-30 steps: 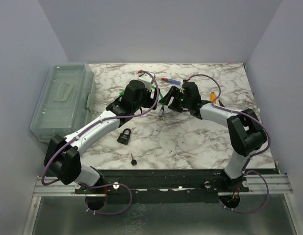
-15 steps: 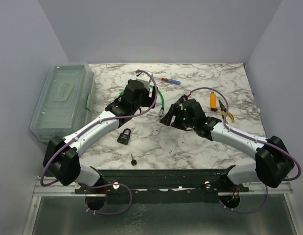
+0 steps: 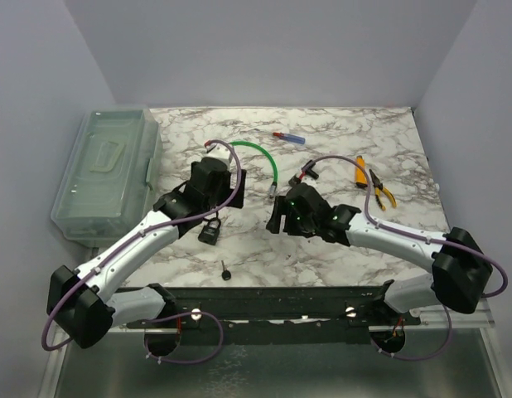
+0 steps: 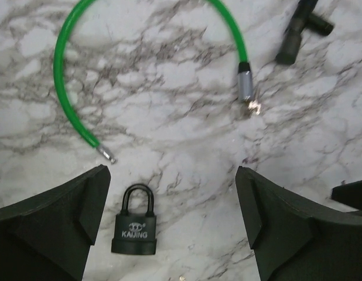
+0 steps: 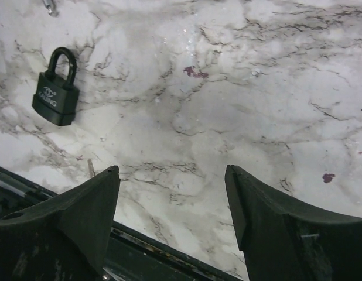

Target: Unlock with the key

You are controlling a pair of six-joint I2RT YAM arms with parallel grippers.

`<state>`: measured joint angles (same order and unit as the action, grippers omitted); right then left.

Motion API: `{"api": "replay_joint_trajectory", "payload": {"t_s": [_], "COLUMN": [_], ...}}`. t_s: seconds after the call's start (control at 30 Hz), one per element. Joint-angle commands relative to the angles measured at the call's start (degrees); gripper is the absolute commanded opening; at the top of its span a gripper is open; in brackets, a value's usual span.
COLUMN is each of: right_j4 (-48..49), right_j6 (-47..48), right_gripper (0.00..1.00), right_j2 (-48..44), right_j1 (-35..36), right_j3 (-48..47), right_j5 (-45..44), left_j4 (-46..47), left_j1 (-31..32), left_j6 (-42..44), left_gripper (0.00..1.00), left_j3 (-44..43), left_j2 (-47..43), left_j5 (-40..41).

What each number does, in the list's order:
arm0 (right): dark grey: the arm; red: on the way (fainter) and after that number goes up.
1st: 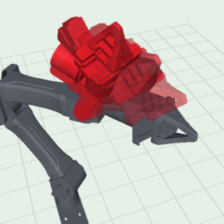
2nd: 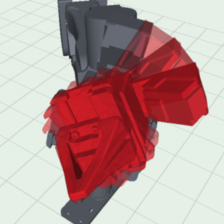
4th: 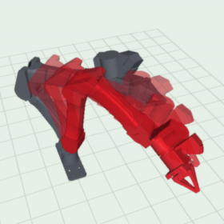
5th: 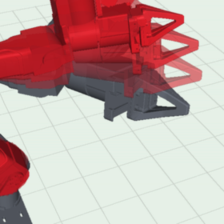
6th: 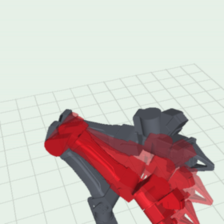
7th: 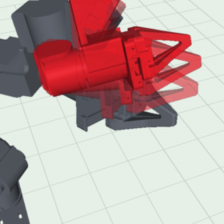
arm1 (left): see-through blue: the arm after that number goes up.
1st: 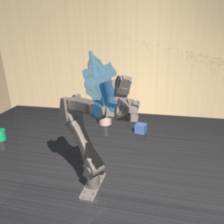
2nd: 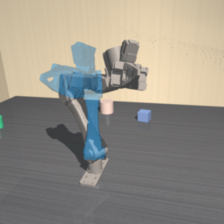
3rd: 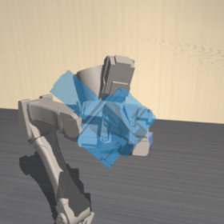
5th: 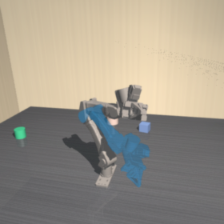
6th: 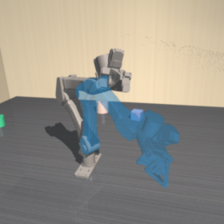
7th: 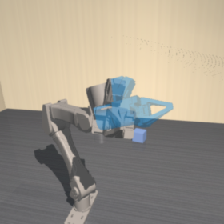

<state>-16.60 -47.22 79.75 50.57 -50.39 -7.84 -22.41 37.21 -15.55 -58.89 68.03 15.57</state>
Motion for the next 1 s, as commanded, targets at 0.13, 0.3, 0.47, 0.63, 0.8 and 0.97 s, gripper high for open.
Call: {"api": "replay_joint_trajectory", "payload": {"t_s": [0.13, 0.3, 0.47, 0.63, 0.8, 0.97], "right_j4": [-4.27, -6.01, -6.85, -6.75, -7.68, -7.52], "right_j6": [1.61, 1.13, 0.9, 0.46, -0.02, -0.59], "right_gripper": [0.8, 0.86, 0.87, 0.88, 0.88, 0.87], "right_j2": [-7.15, -14.7, -20.2, -22.46, -23.8, -25.16], "right_j1": [0.15, 0.15, 0.15, 0.15, 0.15, 0.15], "right_j3": [5.91, 10.48, 12.74, 13.8, 14.39, 15.46], "right_j5": [-4.32, -5.88, -5.17, -4.36, -4.24, -4.62], "left_j4": [-6.03, -5.05, -3.37, -0.58, -0.44, 0.04], "left_j1": [-2.98, -3.01, -3.03, -3.56, -3.99, -4.08], "left_j6": [-13.37, -20.19, -21.77, -23.79, -25.23, -26.85], "left_gripper": [0.95, 0.96, 0.98, 0.98, 0.97, 0.89], "left_j3": [11.92, 18.01, 19.82, 20.99, 21.14, 22.62], "left_j2": [-1.72, -2.28, -0.19, 3.98, 7.15, 7.38], "left_j5": [0.0, 5.66, 5.88, 5.48, 4.11, 3.09]}}
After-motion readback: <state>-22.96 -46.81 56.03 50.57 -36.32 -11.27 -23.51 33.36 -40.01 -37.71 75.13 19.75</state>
